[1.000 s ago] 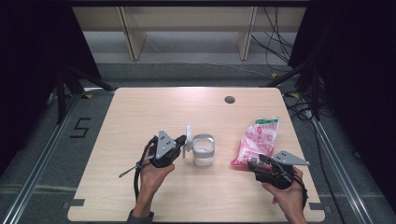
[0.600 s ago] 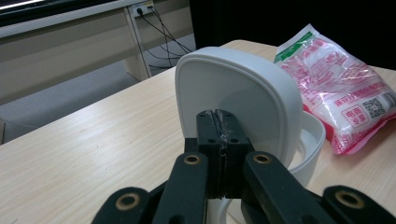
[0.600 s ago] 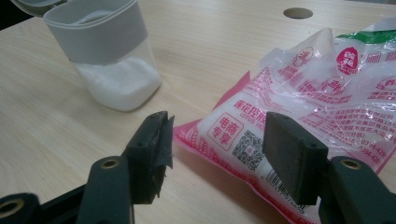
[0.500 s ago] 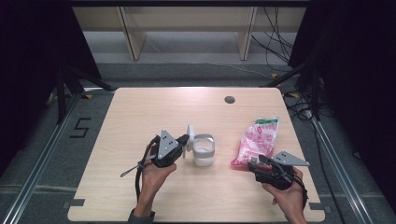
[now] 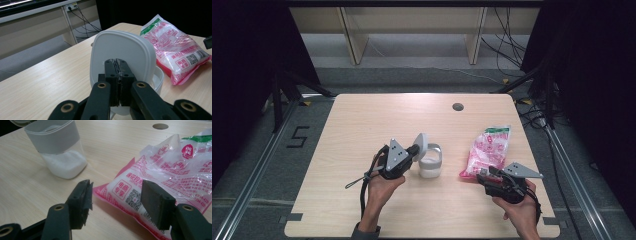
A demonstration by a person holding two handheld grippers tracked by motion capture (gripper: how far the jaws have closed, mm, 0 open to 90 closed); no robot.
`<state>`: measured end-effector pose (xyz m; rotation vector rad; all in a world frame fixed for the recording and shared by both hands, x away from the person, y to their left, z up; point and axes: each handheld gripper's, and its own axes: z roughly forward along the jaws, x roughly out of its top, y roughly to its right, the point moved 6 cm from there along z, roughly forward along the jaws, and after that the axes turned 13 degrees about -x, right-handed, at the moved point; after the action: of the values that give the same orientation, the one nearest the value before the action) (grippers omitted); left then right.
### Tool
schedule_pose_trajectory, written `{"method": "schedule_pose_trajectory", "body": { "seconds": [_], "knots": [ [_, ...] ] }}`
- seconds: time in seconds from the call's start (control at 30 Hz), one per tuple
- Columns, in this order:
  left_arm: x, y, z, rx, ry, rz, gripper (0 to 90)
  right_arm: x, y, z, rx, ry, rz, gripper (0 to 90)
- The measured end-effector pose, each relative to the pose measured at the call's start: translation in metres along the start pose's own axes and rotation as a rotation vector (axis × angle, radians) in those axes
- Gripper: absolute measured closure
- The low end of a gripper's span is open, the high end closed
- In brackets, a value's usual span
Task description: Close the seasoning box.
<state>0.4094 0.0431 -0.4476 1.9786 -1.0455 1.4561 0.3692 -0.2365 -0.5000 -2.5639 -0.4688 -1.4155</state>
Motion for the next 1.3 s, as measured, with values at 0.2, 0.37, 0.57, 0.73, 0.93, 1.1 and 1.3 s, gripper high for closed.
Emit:
{"method": "schedule_pose_trajectory", "body": {
  "seconds": [0.2,0.37,0.57,0.73,0.93,1.1,1.3],
  "knots": [
    [0.001,0.003,0.0,-0.022,-0.004,0.002,85.2,0.0,0.0,0.0,0.001,0.0,0.001,41.9],
    [0.002,0.002,-0.002,-0.055,0.019,-0.023,73.2,0.0,0.0,0.0,0.001,0.0,-0.003,41.9],
    [0.001,-0.001,-0.004,-0.068,0.035,-0.049,56.4,-0.001,-0.001,0.0,-0.011,-0.007,-0.002,41.6],
    [-0.004,0.004,-0.004,-0.104,0.017,-0.074,45.0,0.001,0.0,0.0,0.012,0.021,-0.016,41.3],
    [-0.006,0.008,-0.005,-0.103,0.004,-0.065,34.1,0.001,-0.002,0.0,0.026,0.032,-0.019,40.2],
    [-0.01,0.011,-0.006,-0.112,-0.001,-0.066,30.7,0.002,-0.005,-0.001,0.052,0.05,-0.005,39.5],
    [-0.017,0.015,-0.01,-0.11,-0.008,-0.071,29.1,0.001,-0.005,-0.003,0.037,0.049,-0.044,38.8]
  ]
}}
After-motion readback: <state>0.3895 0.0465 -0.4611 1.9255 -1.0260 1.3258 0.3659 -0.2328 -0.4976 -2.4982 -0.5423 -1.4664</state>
